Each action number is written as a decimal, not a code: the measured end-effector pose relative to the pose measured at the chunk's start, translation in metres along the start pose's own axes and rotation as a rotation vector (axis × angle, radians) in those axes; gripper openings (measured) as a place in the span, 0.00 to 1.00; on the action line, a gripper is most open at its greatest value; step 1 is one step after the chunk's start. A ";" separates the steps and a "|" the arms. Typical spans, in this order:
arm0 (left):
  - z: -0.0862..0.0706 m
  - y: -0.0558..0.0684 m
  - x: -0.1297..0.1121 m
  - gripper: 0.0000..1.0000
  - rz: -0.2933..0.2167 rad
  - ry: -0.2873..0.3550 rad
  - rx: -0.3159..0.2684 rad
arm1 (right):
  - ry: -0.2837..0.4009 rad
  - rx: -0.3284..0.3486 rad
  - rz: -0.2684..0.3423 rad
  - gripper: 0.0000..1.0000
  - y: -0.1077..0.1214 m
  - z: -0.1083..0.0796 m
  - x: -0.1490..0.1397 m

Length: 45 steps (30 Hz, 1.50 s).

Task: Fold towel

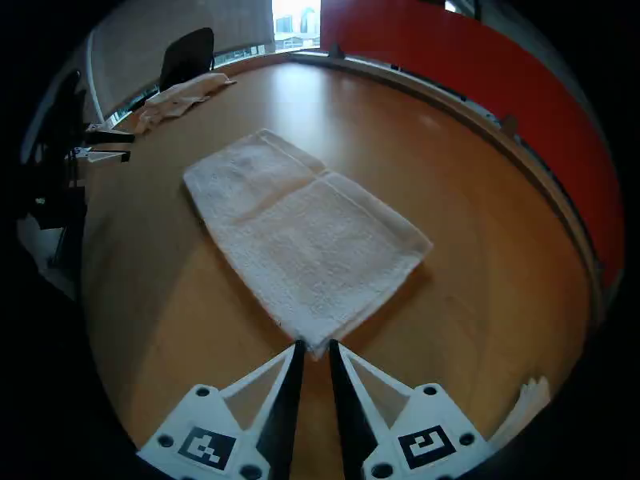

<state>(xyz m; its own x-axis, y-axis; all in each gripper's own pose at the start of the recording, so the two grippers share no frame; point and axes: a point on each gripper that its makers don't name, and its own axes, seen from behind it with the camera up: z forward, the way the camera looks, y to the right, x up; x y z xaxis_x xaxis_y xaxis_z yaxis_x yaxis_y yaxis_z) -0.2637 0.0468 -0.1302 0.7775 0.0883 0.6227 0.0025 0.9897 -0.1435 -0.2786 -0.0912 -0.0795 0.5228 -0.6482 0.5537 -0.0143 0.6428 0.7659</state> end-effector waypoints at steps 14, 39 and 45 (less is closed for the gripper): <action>-0.002 -0.003 -0.002 0.99 0.002 -0.004 0.000 | -0.013 0.012 0.028 0.08 -0.004 0.005 -0.005; 0.000 -0.004 -0.001 0.99 0.008 -0.005 -0.009 | 0.168 -0.053 0.020 0.04 0.005 -0.033 0.080; 0.000 -0.003 -0.001 0.99 0.007 -0.005 -0.012 | 0.195 -0.061 -0.008 0.04 0.009 -0.046 0.100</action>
<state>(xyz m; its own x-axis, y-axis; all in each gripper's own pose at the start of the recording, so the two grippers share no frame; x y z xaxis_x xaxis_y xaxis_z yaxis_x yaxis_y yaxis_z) -0.2646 0.0435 -0.1307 0.7742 0.0959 0.6257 0.0043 0.9876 -0.1567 -0.1871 -0.1312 -0.0327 0.6781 -0.5655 0.4694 0.0392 0.6656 0.7453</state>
